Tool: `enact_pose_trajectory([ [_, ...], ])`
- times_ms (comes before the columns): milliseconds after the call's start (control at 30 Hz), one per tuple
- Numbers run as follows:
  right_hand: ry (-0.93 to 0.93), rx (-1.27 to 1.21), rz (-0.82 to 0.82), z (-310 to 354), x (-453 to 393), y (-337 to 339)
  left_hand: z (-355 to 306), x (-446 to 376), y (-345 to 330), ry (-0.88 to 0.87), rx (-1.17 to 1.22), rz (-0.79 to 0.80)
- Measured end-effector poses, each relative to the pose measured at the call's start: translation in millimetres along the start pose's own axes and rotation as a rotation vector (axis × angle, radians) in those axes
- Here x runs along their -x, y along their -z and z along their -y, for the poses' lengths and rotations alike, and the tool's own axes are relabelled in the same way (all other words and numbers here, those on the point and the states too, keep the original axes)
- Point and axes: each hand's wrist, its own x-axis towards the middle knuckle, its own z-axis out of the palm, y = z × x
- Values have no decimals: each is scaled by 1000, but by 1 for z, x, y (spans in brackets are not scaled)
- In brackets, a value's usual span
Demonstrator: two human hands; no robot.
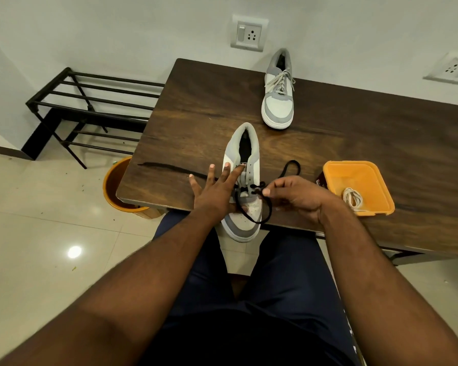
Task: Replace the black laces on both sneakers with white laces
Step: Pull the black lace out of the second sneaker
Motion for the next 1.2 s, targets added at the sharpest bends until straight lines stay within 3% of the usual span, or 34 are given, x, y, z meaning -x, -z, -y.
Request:
enact_pose_trajectory([
  [133, -6, 79, -441, 5, -21, -15, 1, 1, -1, 2, 2, -6],
  [300, -51, 541, -401, -7, -47, -35, 1, 0, -1, 8, 3, -6],
  [400, -11, 589, -424, -13, -48, -41, 1, 0, -1, 5, 2, -10],
  [467, 32, 434, -412, -12, -42, -41, -1, 0, 1, 0, 3, -3],
  [633, 43, -271, -289, 8, -4, -21, 1, 1, 2, -12, 7, -6],
  [800, 186, -534, -231, 32, 23, 1, 1, 1, 2, -14, 14, -3],
  [867, 208, -588, -298, 36, 17, 3, 0, 2, 3, -12, 21, -3],
  [933, 229, -465, -523, 29, 4, 1, 0, 3, 3, -7, 25, 1],
  [1033, 306, 153, -868, 11, -13, -5, 0, 3, 2, -4, 31, 0],
  [1100, 364, 543, -846, 4, -19, -16, 0, 2, 2, -4, 32, 0],
  [1200, 287, 845, -644, -8, -28, -34, 0, 2, 1, -2, 35, -5],
])
